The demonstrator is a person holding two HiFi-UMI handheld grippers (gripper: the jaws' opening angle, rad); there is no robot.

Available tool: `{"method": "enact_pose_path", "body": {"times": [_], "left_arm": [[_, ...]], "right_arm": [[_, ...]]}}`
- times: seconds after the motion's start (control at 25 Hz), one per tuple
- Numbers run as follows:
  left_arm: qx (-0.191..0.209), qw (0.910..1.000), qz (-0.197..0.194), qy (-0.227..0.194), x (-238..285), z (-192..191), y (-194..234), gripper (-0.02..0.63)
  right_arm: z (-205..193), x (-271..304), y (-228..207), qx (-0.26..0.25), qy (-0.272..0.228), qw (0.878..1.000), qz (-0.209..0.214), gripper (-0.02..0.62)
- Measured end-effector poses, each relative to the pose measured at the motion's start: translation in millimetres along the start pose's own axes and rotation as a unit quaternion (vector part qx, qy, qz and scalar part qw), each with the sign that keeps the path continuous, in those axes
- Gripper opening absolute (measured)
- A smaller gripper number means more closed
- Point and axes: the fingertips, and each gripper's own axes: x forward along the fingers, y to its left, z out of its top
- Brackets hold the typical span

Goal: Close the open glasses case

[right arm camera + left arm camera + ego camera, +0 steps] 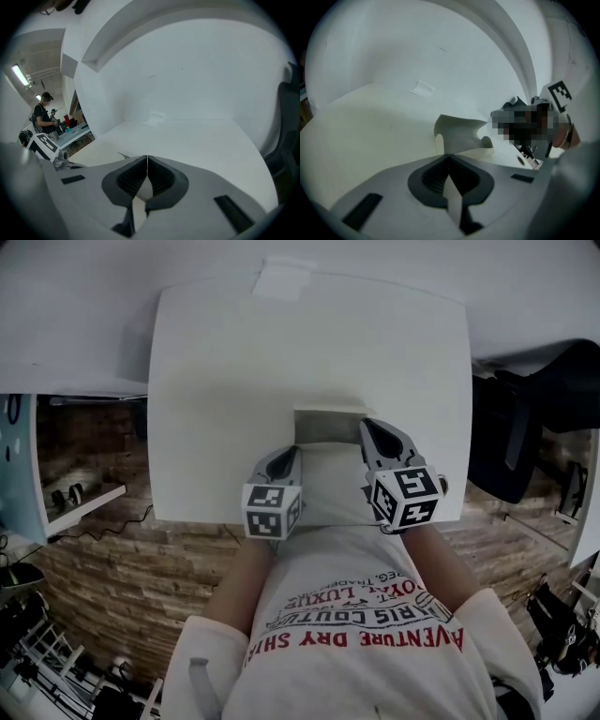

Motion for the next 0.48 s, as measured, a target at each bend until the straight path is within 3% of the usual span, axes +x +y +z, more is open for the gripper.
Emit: {"method": "enact_pose_path", "body": {"times": [0.48], "left_arm": [[0.000, 1.0000, 0.001, 0.001, 2, 1, -1, 0.005]], "right_arm": [[-1, 30, -28, -0.003, 0.021, 0.999, -0.024, 0.012]]}}
